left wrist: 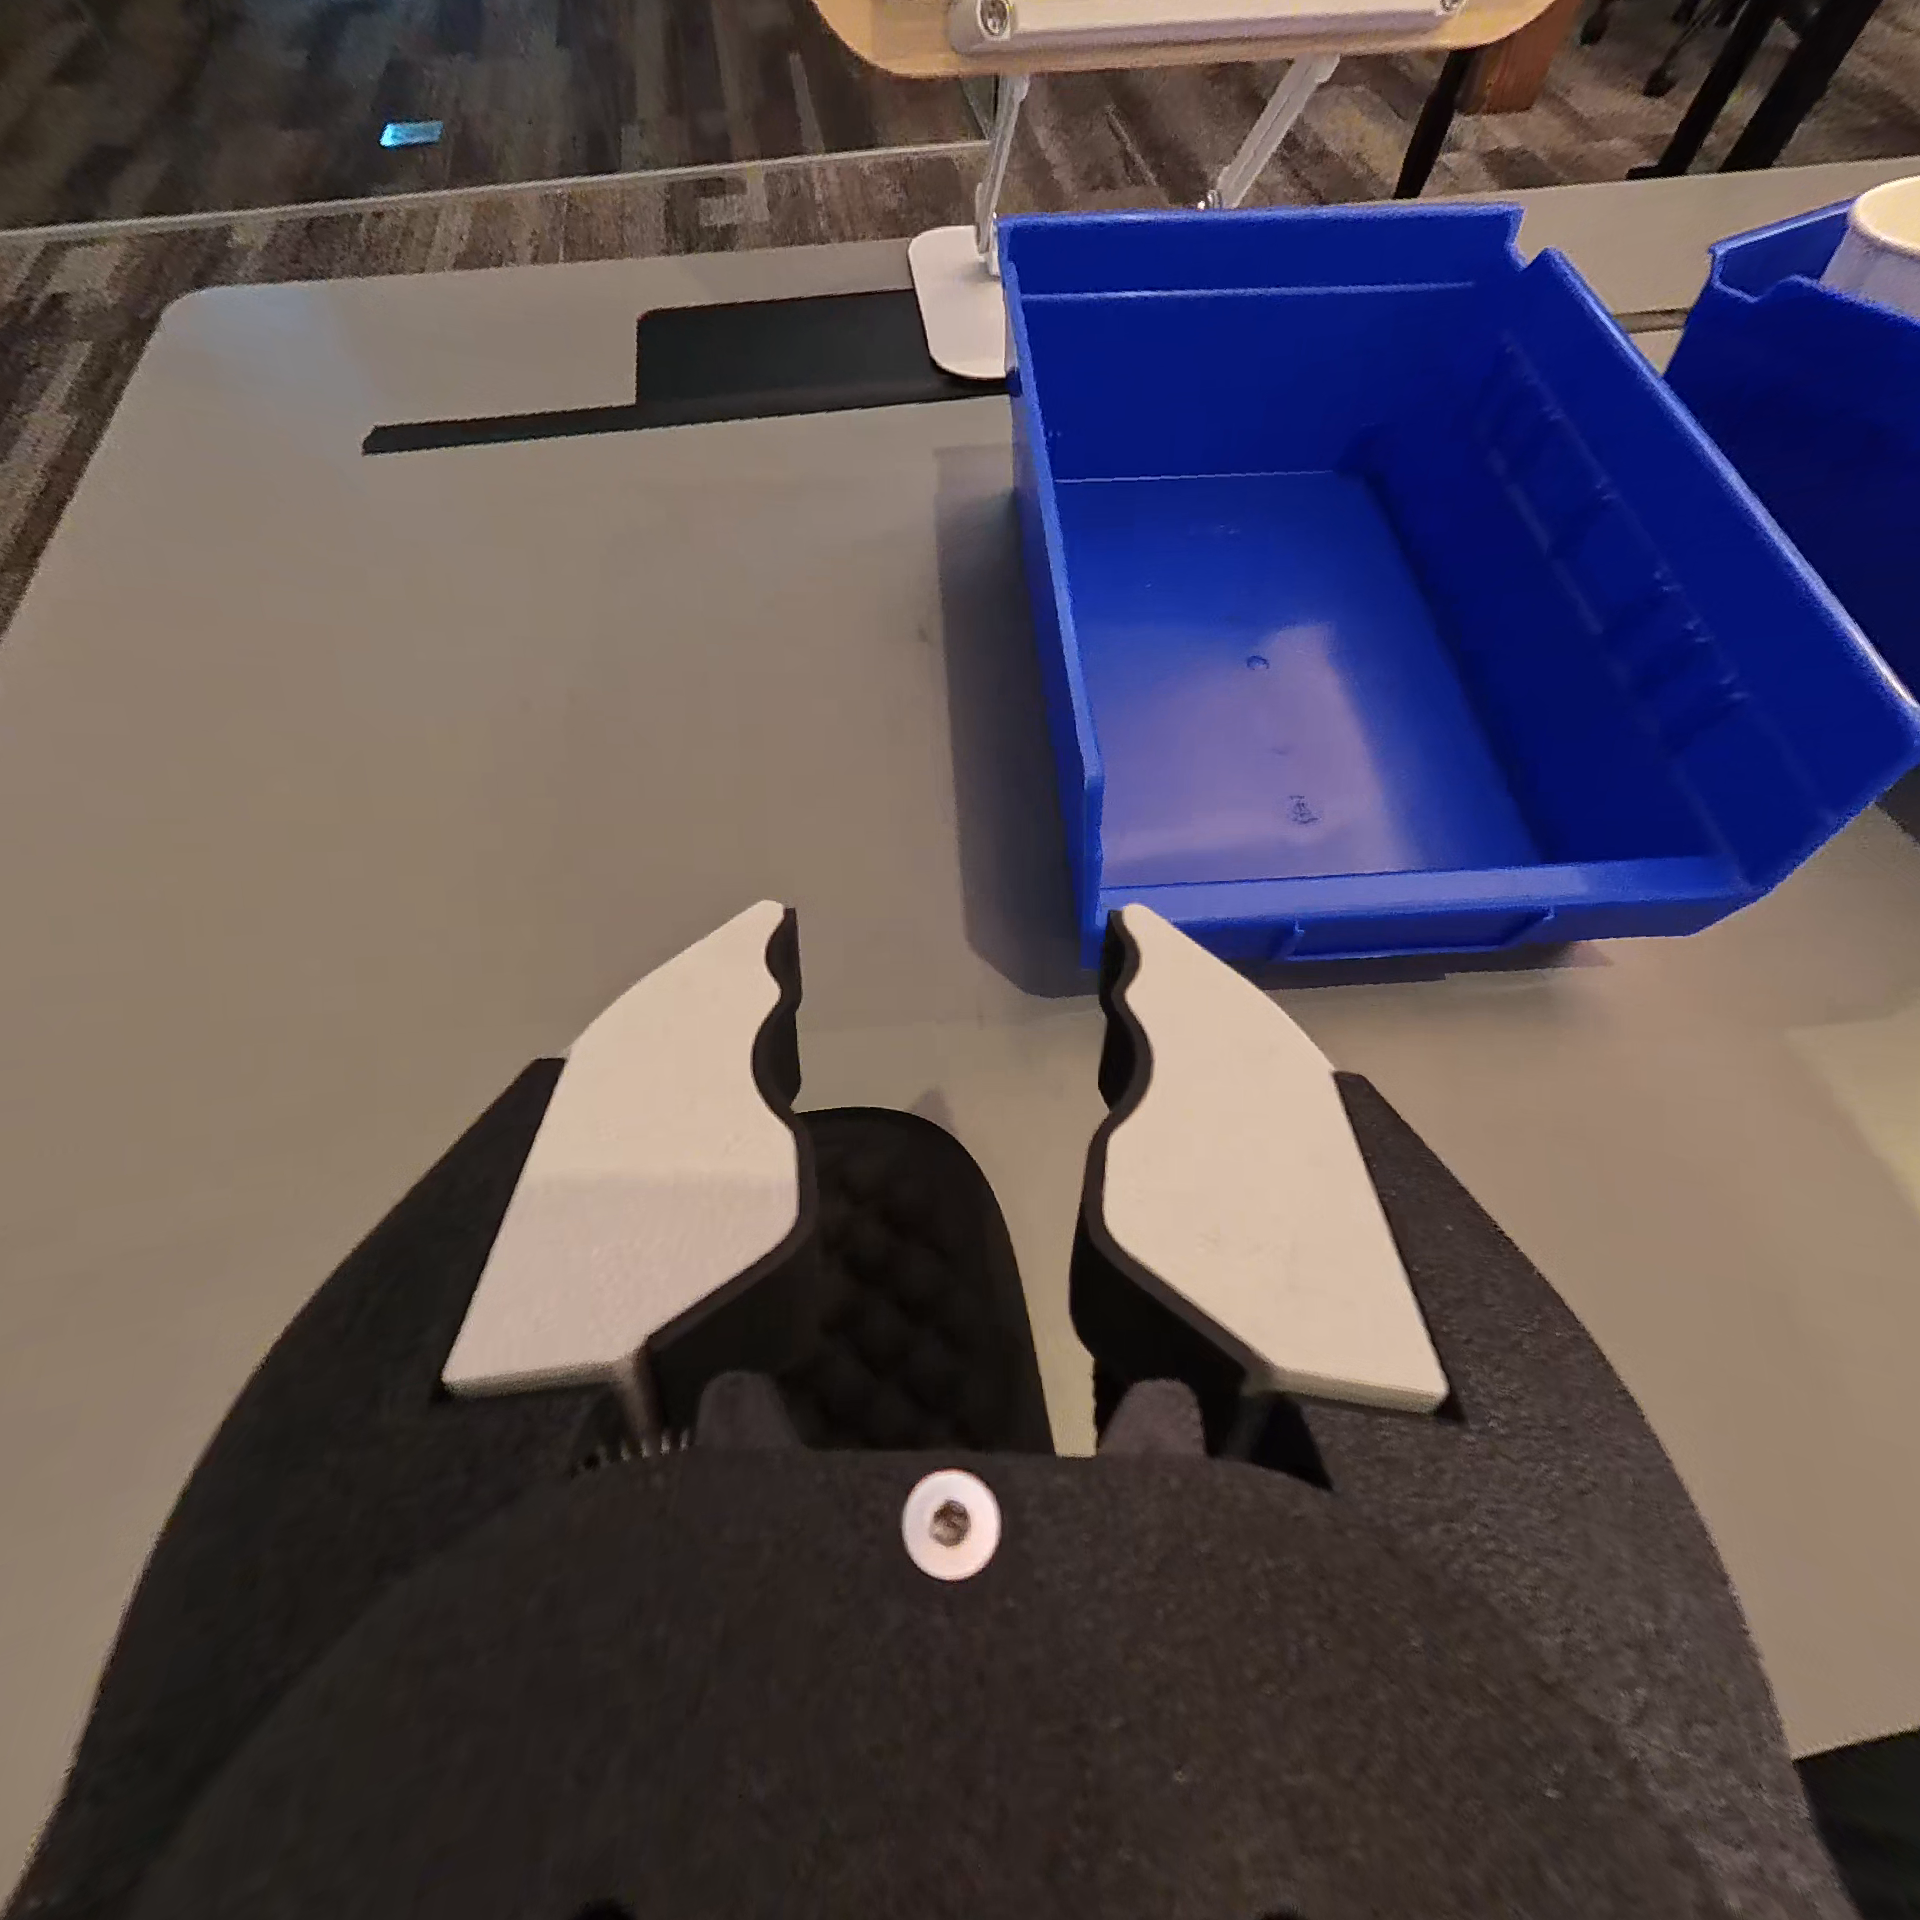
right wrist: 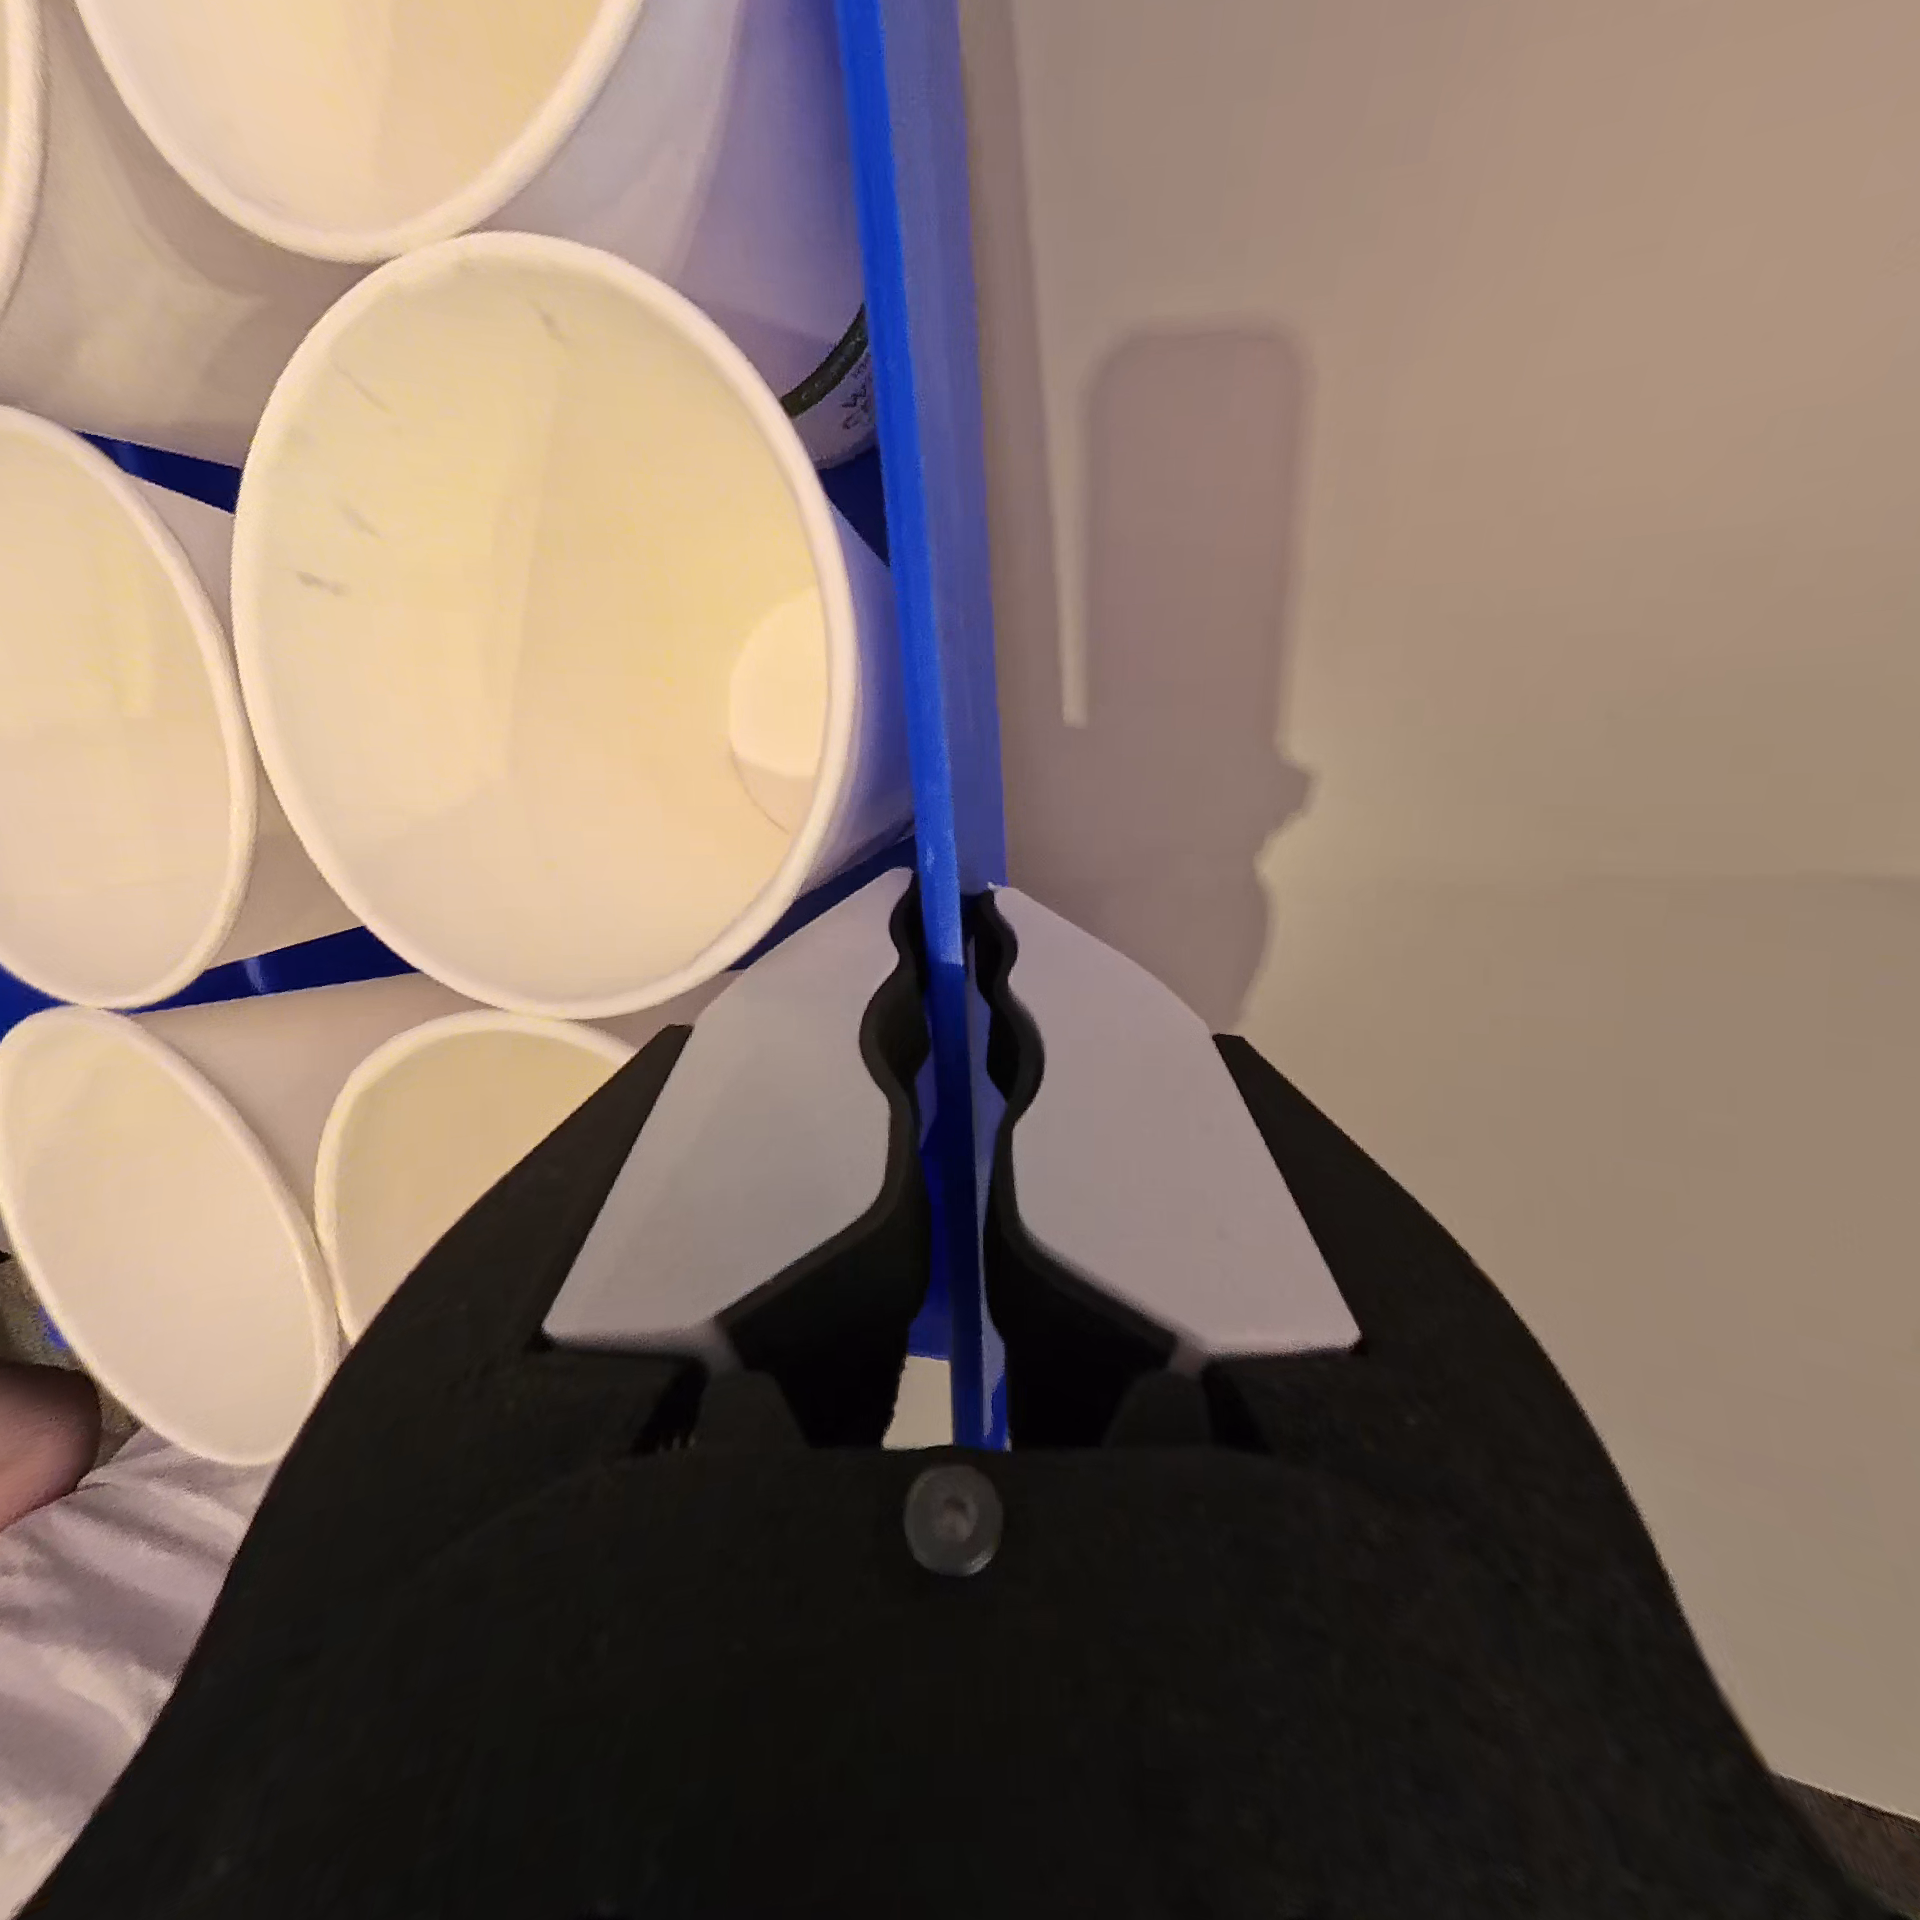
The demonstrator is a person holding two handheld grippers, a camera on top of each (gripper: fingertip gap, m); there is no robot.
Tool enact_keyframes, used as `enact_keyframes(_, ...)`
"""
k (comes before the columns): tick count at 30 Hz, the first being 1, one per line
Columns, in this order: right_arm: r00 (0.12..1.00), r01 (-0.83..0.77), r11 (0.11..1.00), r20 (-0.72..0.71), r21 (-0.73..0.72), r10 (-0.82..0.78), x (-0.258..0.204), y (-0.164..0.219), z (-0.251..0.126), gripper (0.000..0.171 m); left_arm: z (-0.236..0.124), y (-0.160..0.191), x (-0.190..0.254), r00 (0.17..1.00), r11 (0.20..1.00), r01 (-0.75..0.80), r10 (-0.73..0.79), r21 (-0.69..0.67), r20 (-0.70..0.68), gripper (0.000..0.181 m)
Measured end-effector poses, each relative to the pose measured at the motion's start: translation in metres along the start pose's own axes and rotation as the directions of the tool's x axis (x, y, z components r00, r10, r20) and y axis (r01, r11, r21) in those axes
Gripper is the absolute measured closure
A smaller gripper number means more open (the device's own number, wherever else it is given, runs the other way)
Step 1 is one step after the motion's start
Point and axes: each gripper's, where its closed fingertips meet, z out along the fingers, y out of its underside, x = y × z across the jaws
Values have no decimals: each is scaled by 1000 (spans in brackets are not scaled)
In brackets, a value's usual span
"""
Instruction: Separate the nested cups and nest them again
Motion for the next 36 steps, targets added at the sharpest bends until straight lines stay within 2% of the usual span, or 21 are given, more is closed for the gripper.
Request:
enact_keyframes(16,998,-50,999,29,12,50,13,7,-11,163,5,2,9,999,999,-31,31,-14,-12,125)
enact_keyframes(25,996,-48,998,72,45,45,1,0,-29,164,0,0,6,999,999,-33,33,-13,-2,125)
enact_keyframes(31,998,23,999,56,45,-26,-39,-21,-58,163,-8,1,-4,1000,1000,-15,15,-4,16,124)
enact_keyframes(36,991,114,992,66,61,-118,-107,-50,-93,163,-25,4,-30,998,999,32,-33,20,53,124)
